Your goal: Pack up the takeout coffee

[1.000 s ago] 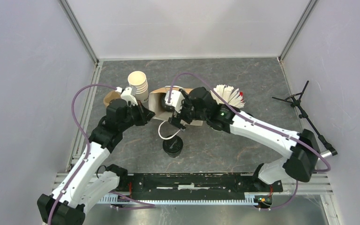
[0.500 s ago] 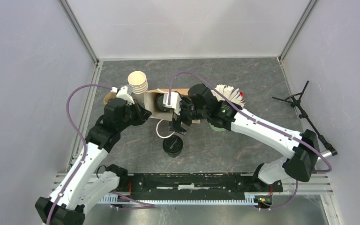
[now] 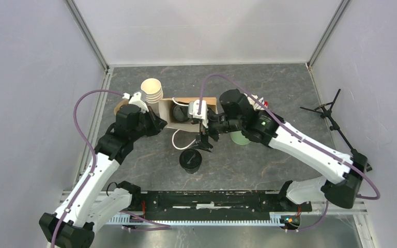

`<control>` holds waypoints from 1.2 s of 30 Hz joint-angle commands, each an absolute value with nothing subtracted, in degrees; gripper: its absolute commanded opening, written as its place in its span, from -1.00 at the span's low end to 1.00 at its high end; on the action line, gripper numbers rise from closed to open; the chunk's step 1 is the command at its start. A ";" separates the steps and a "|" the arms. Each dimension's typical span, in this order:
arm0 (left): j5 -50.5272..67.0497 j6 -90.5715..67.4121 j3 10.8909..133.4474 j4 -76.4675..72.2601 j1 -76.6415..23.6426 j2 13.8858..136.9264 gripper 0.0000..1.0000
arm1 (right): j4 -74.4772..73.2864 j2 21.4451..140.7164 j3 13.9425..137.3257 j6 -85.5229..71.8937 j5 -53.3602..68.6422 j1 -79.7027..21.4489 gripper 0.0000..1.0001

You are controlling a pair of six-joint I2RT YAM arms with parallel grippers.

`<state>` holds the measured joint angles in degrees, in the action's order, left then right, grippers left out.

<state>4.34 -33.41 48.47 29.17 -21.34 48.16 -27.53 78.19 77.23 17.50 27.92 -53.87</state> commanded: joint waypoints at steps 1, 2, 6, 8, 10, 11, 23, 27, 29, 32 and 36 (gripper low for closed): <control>3.15 -36.25 51.55 28.65 -21.12 49.32 -0.95 | -26.63 70.90 76.07 13.48 29.04 -54.05 0.87; 3.10 -36.46 51.64 28.74 -21.15 49.47 -0.95 | -25.78 69.52 74.70 13.03 28.33 -54.40 0.88; 2.34 -37.33 52.78 29.08 -21.11 50.00 -0.95 | -26.64 67.94 72.25 14.25 22.80 -58.42 0.86; 1.78 -37.68 54.13 29.97 -21.16 50.71 -0.95 | -27.79 68.03 70.66 15.24 20.02 -61.70 0.85; 0.93 -37.64 55.62 30.79 -21.18 51.55 -0.95 | -27.55 68.01 68.40 15.79 17.31 -64.74 0.83; 0.51 -37.54 56.01 31.02 -21.12 52.03 -0.95 | -26.93 67.81 66.90 16.09 15.51 -65.74 0.83; -4.29 -37.18 59.78 31.25 -21.17 56.79 -0.95 | -24.48 76.47 65.49 13.53 10.25 -67.32 0.96; -4.78 -37.22 59.79 30.44 -21.16 57.54 -0.95 | -23.73 79.85 67.45 12.31 10.25 -67.26 0.96; -4.66 -37.18 59.77 29.78 -21.14 57.72 -0.95 | -25.45 82.66 70.45 12.33 11.07 -67.24 0.96; -4.79 -36.56 60.02 29.62 -21.02 57.89 -0.95 | -27.33 85.42 73.38 11.67 11.38 -67.00 0.96; -4.77 -35.78 59.73 29.47 -21.04 57.66 -0.95 | -31.07 89.01 77.28 9.77 12.22 -65.29 0.96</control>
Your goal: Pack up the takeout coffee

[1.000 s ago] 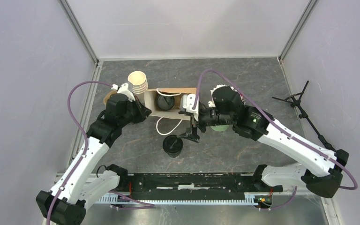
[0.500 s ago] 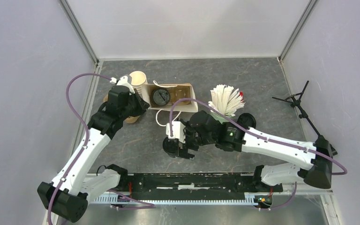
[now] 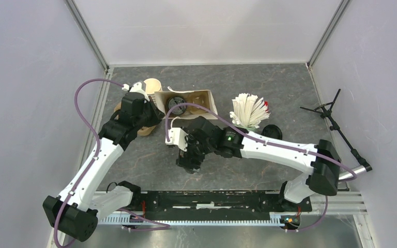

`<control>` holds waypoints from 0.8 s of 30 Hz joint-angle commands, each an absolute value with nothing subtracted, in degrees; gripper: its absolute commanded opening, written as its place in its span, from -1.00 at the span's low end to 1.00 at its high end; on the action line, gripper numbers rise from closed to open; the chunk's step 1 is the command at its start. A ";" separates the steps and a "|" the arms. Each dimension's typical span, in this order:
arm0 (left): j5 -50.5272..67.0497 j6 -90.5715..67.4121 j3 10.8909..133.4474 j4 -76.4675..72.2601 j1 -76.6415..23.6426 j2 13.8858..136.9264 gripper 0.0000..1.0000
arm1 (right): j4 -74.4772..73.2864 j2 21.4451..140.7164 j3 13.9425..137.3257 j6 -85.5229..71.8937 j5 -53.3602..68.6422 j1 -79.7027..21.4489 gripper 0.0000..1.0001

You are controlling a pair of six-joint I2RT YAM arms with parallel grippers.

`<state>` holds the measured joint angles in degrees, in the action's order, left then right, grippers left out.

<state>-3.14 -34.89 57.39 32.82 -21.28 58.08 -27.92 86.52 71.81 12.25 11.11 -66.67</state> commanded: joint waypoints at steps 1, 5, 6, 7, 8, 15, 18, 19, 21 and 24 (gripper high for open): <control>-4.75 -35.56 59.53 29.44 -21.07 57.49 -0.95 | -32.12 89.67 78.26 9.76 12.30 -65.09 0.96; -4.71 -35.61 58.76 29.44 -21.13 57.17 -0.95 | -34.61 91.86 81.09 9.84 12.07 -64.84 0.96; -4.73 -35.52 58.63 29.44 -21.03 57.13 -0.95 | -34.98 92.32 81.61 9.80 12.05 -64.78 0.96; -4.66 -35.46 58.59 29.45 -21.02 57.08 -0.95 | -35.61 92.98 82.40 9.69 11.91 -64.78 0.96; -4.79 -35.35 58.38 29.44 -21.07 57.03 -0.95 | -36.51 93.85 83.13 9.51 11.78 -64.83 0.96; -4.86 -34.60 57.35 29.09 -21.04 56.23 -0.95 | -41.60 97.42 86.99 9.05 11.01 -64.86 0.96; -4.76 -34.61 57.00 28.84 -21.09 56.06 -0.95 | -42.93 98.75 87.48 9.05 10.82 -64.90 0.96; -4.66 -34.56 56.79 28.62 -21.04 56.04 -0.95 | -43.25 99.18 87.41 9.14 10.70 -64.91 0.96; -4.41 -34.55 56.62 28.52 -21.03 55.96 -0.95 | -43.76 99.82 87.71 9.23 10.14 -65.12 0.96; -4.34 -34.40 56.51 28.49 -21.06 55.98 -0.95 | -44.04 100.48 88.27 9.26 8.85 -65.38 0.96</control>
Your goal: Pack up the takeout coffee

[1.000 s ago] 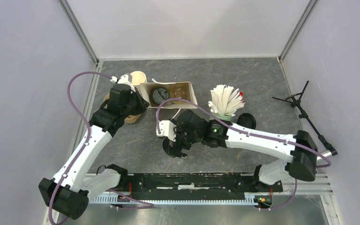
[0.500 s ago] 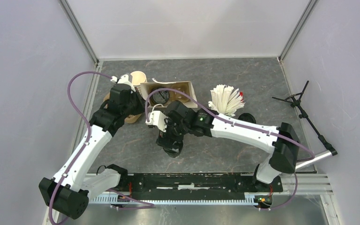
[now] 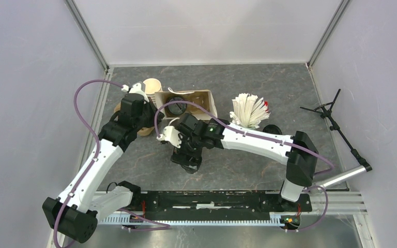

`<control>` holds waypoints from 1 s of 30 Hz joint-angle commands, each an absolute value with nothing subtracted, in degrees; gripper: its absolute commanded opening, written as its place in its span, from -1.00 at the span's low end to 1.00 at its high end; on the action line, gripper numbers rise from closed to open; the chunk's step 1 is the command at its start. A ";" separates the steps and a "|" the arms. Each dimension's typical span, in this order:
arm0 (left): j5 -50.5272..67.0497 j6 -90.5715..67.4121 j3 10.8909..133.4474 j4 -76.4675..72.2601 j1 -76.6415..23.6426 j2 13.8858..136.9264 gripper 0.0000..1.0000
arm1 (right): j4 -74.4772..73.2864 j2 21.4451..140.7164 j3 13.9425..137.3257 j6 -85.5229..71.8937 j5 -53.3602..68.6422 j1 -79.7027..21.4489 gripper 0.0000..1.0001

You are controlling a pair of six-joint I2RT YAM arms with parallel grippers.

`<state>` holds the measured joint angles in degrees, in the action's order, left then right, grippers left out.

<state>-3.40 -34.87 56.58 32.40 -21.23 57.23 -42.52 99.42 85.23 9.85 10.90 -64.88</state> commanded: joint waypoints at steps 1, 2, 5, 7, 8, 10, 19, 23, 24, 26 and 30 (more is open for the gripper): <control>-4.41 -34.44 56.51 28.41 -21.04 55.90 -0.95 | -44.30 100.75 88.57 9.41 8.22 -65.63 0.96; -4.42 -34.39 56.46 28.39 -21.05 55.90 -0.95 | -44.39 100.94 88.68 9.57 7.81 -65.94 0.96; -4.16 -34.38 56.45 28.39 -21.09 55.85 -0.95 | -44.03 101.16 87.99 10.02 6.02 -66.61 0.96; -4.18 -34.29 56.43 28.39 -21.05 55.75 -0.95 | -43.94 101.50 87.93 10.11 5.09 -66.79 0.96; -4.21 -34.19 56.43 28.39 -21.06 55.80 -0.95 | -43.81 101.60 87.97 10.11 4.57 -66.88 0.94; -4.19 -34.18 56.51 28.40 -21.08 55.89 -0.95 | -43.48 101.61 87.90 10.02 4.02 -66.97 0.86; -4.00 -34.27 56.25 28.56 -21.08 55.43 -0.95 | -43.87 99.25 86.22 10.45 6.12 -67.24 0.64; -3.26 -34.29 55.99 28.31 -21.10 55.24 -0.95 | -45.13 96.12 86.29 11.24 8.22 -67.24 0.65; -3.07 -34.48 55.99 28.41 -21.06 55.23 -0.95 | -45.83 95.05 86.38 11.56 9.13 -67.24 0.65; -2.65 -34.89 55.75 28.43 -21.05 55.11 -0.95 | -46.88 92.82 86.47 12.20 11.94 -67.23 0.65; -1.48 -34.65 54.94 27.70 -21.10 54.84 -0.95 | -49.43 88.37 88.17 14.12 17.03 -67.24 0.65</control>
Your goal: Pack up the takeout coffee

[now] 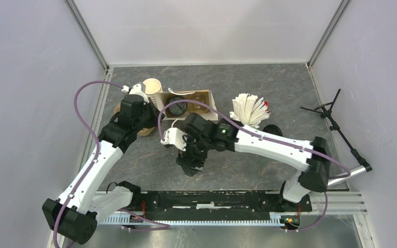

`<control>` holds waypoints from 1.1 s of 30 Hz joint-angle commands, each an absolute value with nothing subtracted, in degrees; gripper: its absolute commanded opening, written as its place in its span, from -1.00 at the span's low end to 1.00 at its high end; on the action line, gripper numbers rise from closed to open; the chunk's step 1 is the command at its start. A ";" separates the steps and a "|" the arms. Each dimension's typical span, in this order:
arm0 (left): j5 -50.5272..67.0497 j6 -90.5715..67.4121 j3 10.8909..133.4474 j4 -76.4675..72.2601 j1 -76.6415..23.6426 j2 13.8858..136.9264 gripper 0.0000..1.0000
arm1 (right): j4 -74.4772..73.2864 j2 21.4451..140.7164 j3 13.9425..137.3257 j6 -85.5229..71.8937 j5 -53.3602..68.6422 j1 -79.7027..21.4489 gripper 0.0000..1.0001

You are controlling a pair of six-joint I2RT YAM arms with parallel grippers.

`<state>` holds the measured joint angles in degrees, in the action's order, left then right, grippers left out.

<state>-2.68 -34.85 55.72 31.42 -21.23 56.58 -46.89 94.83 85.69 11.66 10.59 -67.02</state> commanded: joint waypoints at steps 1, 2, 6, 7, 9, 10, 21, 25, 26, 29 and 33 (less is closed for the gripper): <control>-1.11 -34.25 54.76 27.52 -21.04 54.83 -0.95 | -50.44 87.60 89.41 14.89 18.24 -67.24 0.65; -0.81 -33.91 54.71 27.42 -21.05 54.75 -0.95 | -51.75 87.25 91.55 15.36 18.97 -67.24 0.65; -0.26 -31.96 53.93 27.00 -21.07 54.29 -0.95 | -55.10 86.82 100.98 14.98 19.06 -67.16 0.68; 1.00 -31.32 53.52 26.72 -21.12 54.00 -0.95 | -55.85 87.05 103.70 14.58 18.77 -67.15 0.68; 2.64 -30.07 52.64 26.12 -21.14 53.45 -0.95 | -56.66 87.68 108.49 13.62 17.26 -67.15 0.70; 2.91 -29.91 52.34 26.12 -21.16 53.24 -0.95 | -56.85 87.85 110.21 13.22 16.46 -67.06 0.70; 7.31 -28.47 49.00 25.43 -21.04 49.66 -0.95 | -42.78 81.45 104.68 17.52 -8.17 -66.80 0.70; 7.76 -27.08 48.84 26.34 -21.15 48.05 -0.95 | -39.82 82.15 102.03 22.93 -12.84 -66.80 0.69; 7.83 -26.88 48.78 26.58 -21.14 47.85 -0.95 | -39.73 82.34 100.98 23.99 -12.73 -66.80 0.70; 8.90 -26.31 48.57 26.63 -21.09 47.51 -0.95 | -39.39 82.81 98.08 26.94 -12.87 -66.80 0.70; 9.23 -26.01 47.80 26.91 -21.13 46.76 -0.95 | -37.85 83.08 94.08 29.66 -13.66 -66.80 0.70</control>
